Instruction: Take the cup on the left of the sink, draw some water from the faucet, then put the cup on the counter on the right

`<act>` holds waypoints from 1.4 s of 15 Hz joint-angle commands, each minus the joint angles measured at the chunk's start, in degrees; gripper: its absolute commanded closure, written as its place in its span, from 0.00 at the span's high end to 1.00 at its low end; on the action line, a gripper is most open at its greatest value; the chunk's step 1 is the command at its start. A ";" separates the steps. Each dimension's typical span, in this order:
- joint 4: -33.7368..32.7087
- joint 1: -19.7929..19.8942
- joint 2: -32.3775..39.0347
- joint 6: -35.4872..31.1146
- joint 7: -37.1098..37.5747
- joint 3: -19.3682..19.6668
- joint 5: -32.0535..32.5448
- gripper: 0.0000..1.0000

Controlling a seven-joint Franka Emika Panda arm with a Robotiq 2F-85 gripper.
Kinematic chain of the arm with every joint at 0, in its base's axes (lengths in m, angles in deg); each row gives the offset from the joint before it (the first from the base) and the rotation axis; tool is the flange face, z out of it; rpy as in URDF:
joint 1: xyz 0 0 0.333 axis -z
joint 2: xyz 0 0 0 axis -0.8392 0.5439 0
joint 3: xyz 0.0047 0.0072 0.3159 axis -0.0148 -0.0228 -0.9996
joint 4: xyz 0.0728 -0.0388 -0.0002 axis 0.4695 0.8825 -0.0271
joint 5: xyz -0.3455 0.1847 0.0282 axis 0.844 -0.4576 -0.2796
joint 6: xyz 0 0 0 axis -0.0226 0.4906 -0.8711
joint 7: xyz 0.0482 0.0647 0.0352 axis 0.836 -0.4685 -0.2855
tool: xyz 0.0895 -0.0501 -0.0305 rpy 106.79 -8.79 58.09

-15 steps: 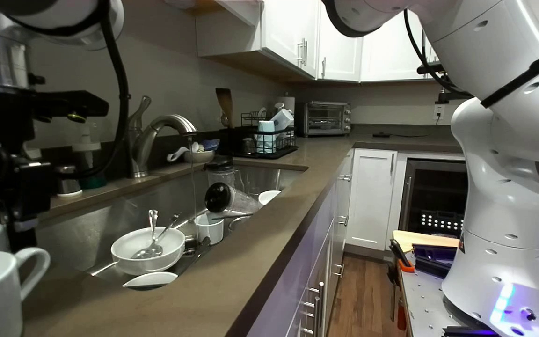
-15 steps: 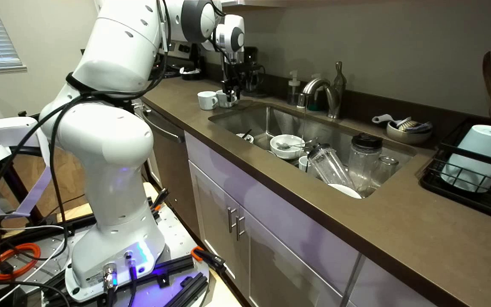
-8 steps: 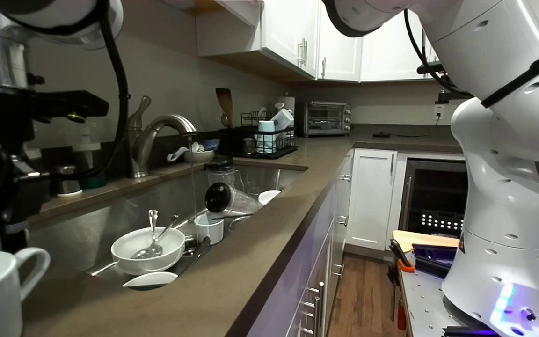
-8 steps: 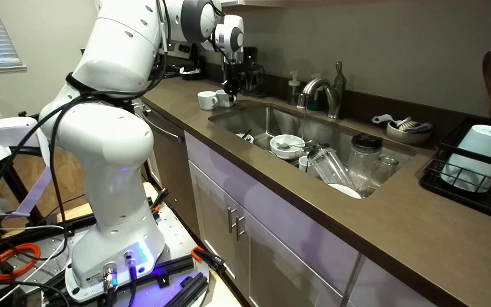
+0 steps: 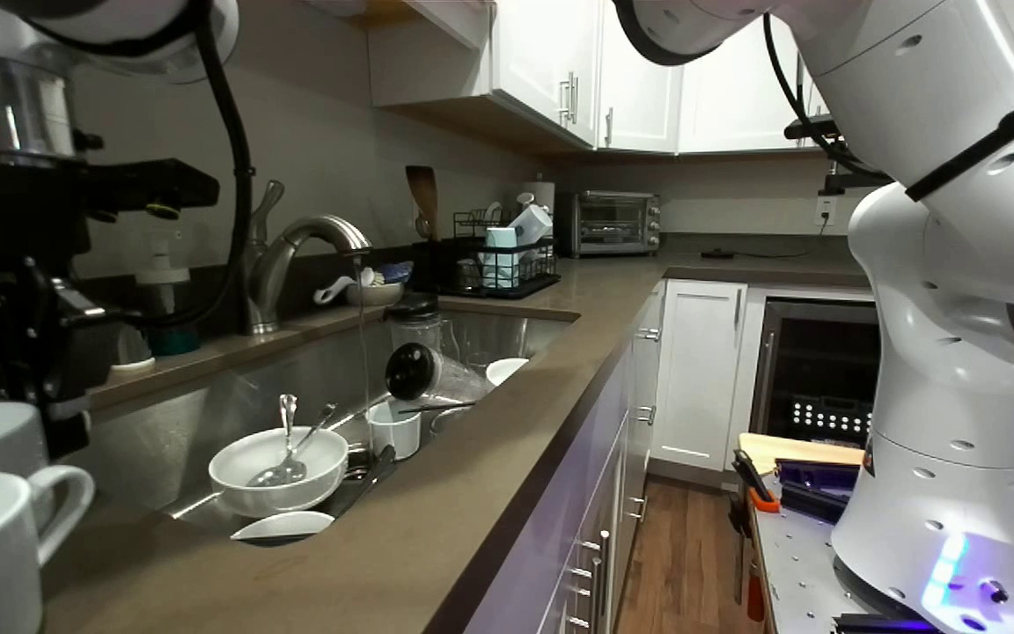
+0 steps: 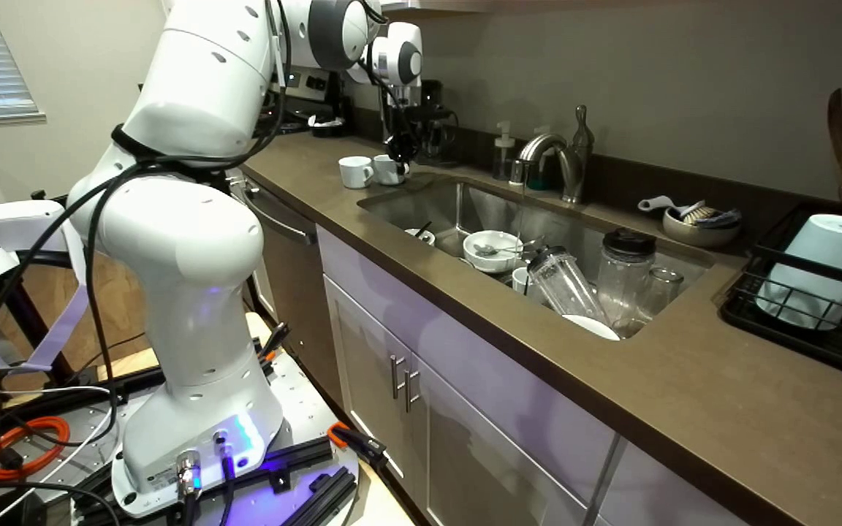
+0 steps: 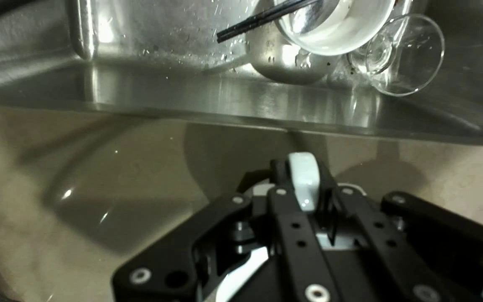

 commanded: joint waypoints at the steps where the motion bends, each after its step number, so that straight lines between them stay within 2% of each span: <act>1: 0.19 0.41 -3.15 4.17 1.81 0.75 1.79 0.06; 6: 5.73 1.66 -7.98 1.18 4.47 3.51 -0.68 0.06; 9: 12.41 3.28 -12.74 -2.77 7.89 4.23 -3.03 0.06; 10: 14.53 4.86 -14.16 -3.89 9.67 2.81 -2.97 0.06; 17: 35.42 8.11 -29.39 -13.01 18.43 2.19 -7.40 0.06; 21: 45.57 9.51 -36.43 -16.64 24.79 4.17 -7.49 0.06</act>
